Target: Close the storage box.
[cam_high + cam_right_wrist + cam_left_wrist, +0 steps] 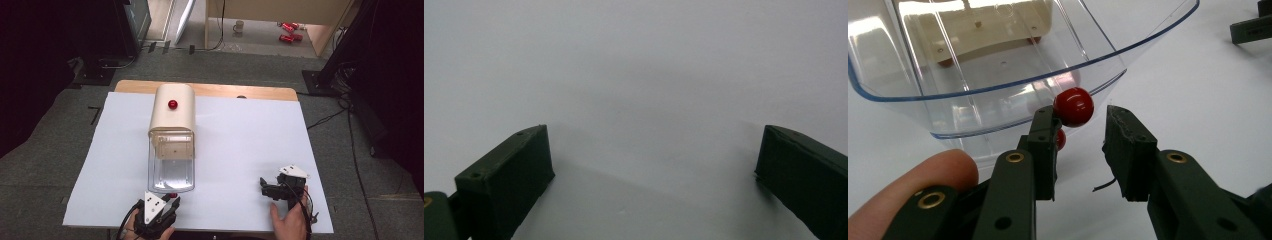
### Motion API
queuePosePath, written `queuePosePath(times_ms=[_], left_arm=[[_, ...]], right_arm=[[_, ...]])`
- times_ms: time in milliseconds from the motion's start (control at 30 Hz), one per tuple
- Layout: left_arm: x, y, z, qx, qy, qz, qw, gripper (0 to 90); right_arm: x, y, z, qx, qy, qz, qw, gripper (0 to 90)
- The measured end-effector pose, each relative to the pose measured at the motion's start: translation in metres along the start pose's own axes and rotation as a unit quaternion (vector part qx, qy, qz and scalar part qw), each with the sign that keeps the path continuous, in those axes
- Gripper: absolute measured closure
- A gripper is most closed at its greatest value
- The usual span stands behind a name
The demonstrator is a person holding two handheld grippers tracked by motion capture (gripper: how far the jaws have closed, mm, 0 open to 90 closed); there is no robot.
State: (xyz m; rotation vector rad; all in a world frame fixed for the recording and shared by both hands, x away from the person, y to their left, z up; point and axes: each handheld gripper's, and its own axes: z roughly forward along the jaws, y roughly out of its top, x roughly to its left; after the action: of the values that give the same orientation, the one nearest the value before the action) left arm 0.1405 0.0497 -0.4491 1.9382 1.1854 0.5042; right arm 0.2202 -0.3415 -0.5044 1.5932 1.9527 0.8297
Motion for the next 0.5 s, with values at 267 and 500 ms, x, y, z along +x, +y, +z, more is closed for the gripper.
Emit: queuePosePath(times_ms=[267, 500], left_arm=[[0.0002, 0.0012, 0.0001, 0.0, 0.001, -0.004, 1.0, 69.2], [0.0001, 0.0039, -0.002, 0.001, 0.004, -0.006, 1.0, 72.1]], right_arm=[[-0.0001, 0.0, 0.0, 0.0, 0.0, 0.0, 1.0, 1.5], [0.0, 0.0, 0.0, 0.0, 0.0, 0.0, 1.0, 1.5]])
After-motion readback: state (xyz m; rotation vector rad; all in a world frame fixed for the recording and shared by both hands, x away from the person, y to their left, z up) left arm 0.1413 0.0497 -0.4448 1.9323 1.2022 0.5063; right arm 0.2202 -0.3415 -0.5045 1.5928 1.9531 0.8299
